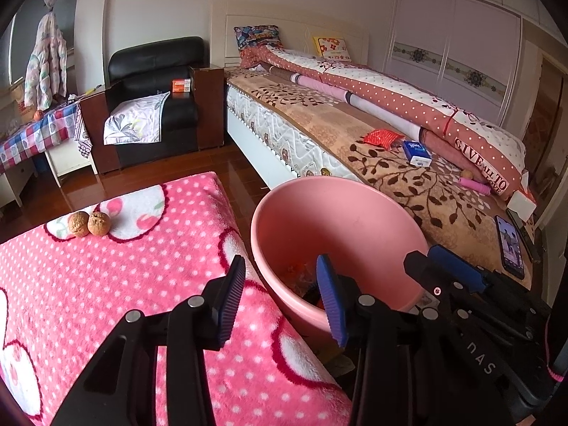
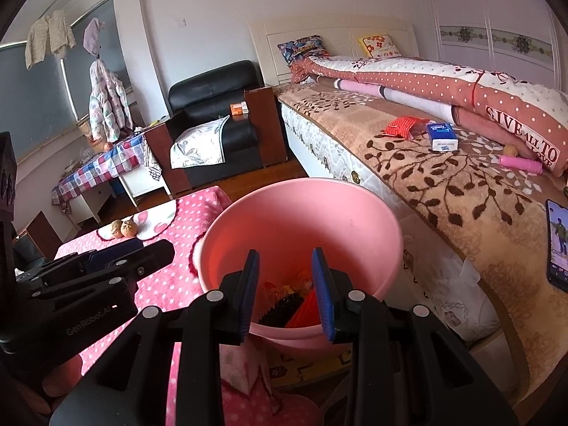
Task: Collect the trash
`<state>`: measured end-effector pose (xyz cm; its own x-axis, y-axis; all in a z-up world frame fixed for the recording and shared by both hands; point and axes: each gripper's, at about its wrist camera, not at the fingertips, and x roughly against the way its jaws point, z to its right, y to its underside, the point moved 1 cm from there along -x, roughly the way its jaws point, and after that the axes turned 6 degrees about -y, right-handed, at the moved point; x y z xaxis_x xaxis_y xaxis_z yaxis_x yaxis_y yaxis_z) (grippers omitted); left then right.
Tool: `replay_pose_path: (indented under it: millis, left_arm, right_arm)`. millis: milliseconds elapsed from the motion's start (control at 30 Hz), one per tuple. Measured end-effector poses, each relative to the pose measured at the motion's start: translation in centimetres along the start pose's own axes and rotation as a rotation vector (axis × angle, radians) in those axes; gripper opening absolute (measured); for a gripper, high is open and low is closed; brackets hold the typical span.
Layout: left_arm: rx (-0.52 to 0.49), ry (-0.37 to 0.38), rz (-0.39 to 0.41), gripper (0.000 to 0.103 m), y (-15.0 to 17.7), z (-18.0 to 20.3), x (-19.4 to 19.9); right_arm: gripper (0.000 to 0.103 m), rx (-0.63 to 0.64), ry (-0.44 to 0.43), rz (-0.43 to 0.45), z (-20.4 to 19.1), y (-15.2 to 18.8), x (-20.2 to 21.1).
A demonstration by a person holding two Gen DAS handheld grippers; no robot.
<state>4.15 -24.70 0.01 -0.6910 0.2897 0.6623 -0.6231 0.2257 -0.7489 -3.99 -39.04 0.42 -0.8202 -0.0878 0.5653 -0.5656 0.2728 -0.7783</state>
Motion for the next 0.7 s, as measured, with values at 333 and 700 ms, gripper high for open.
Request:
replay_pose_path:
  millis: [333, 700]
  left_arm:
    - [0.015, 0.004, -0.001, 0.041, 0.11, -0.43, 0.30]
    - [0.015, 0.006, -0.004, 0.041, 0.22, -0.52, 0.34]
  right_arm:
    - [0.031, 0.008, 0.001, -0.005, -0.49, 0.00, -0.02]
    - [0.031, 0.014, 0.002, -0.013, -0.73, 0.16, -0.23]
